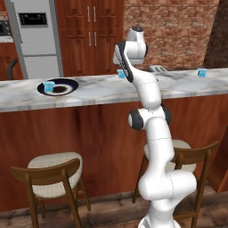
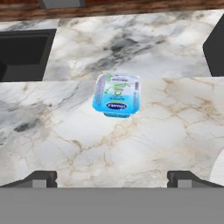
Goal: Place two yogurt containers on each plate.
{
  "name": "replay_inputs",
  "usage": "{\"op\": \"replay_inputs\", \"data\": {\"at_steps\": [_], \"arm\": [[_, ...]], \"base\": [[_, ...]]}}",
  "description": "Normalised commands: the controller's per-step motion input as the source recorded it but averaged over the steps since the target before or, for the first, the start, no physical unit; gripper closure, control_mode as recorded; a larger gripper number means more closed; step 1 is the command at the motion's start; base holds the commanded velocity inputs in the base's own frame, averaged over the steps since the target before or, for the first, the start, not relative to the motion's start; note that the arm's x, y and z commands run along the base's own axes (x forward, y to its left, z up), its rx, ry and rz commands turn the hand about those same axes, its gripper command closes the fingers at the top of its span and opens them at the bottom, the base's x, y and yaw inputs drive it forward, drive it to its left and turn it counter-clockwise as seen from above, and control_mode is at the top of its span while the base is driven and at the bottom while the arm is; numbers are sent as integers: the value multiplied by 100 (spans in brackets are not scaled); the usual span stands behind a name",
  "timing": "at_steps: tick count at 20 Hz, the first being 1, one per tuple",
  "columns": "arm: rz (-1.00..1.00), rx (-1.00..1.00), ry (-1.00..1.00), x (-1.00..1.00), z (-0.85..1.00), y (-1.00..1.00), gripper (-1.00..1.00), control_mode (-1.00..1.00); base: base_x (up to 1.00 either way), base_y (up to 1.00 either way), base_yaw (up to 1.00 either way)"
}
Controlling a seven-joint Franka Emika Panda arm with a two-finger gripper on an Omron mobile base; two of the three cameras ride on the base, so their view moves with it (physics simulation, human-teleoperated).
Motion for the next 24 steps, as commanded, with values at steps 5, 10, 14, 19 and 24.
{"op": "replay_inputs", "data": {"at_steps": [5, 10, 14, 19, 24], "arm": [[0, 0, -9, 0, -33, 0, -100, -100], [0, 0, -8, 0, -31, 0, -100, -100], [0, 0, 0, 0, -9, 0, -100, -100], [0, 0, -1, 0, -8, 0, -100, -100], [0, 0, -10, 2, -13, 0, -100, -100]], "base": [[0, 0, 0], [0, 0, 0], [0, 0, 0], [0, 0, 0], [0, 0, 0]]}}
